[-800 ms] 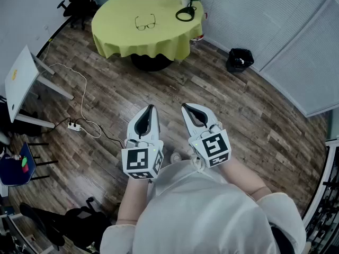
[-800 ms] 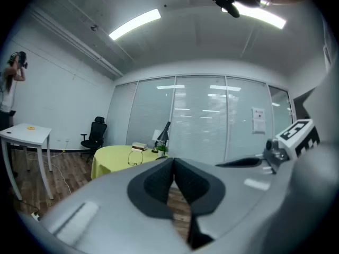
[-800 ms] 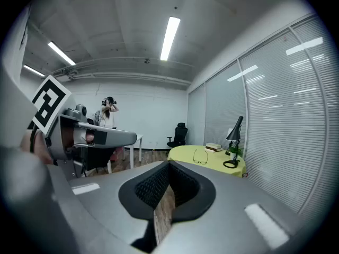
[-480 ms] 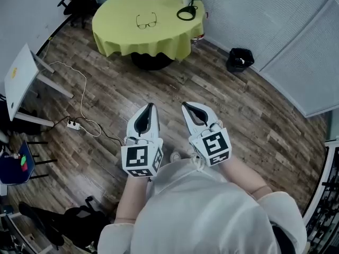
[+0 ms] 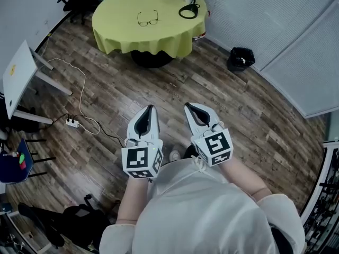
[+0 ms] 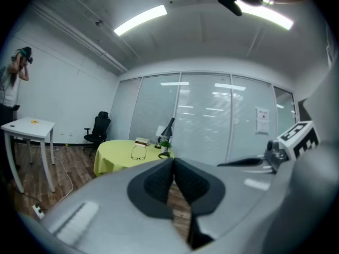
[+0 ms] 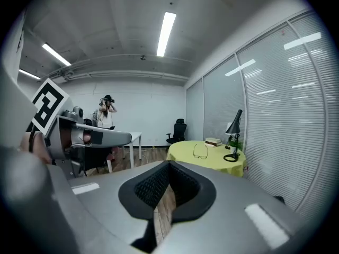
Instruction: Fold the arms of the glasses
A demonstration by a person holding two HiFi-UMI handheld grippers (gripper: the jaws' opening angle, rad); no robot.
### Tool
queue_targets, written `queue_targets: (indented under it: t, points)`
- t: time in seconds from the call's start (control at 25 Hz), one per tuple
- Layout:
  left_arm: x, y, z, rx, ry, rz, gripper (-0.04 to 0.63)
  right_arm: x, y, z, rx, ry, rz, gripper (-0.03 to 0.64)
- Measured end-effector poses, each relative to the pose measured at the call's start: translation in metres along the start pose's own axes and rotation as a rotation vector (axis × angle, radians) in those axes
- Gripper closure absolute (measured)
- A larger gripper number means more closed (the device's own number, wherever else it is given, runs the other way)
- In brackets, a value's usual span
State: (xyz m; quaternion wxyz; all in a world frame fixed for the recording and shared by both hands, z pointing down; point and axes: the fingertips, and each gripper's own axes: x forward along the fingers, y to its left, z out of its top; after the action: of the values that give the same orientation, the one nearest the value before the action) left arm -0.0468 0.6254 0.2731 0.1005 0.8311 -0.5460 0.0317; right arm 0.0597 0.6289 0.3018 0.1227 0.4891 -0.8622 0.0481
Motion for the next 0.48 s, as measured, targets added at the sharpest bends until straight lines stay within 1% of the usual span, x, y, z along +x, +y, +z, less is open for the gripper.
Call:
queue_targets:
  t: [0.12, 0.28, 0.48]
  points:
    - [0.008, 0.008, -0.009, -0.020, 0.020, 0.011, 0.589, 0.009, -0.005, -0.007, 0.024, 0.014, 0.003, 0.620]
    - [0.027, 0.018, -0.013, -0.025, 0.029, 0.025, 0.589, 0.029, -0.017, -0.011, 0.036, 0.028, 0.014, 0.620]
    - [0.077, 0.041, -0.007, -0.022, 0.030, 0.073, 0.589, 0.081, -0.047, -0.005, 0.036, 0.021, 0.057, 0.618]
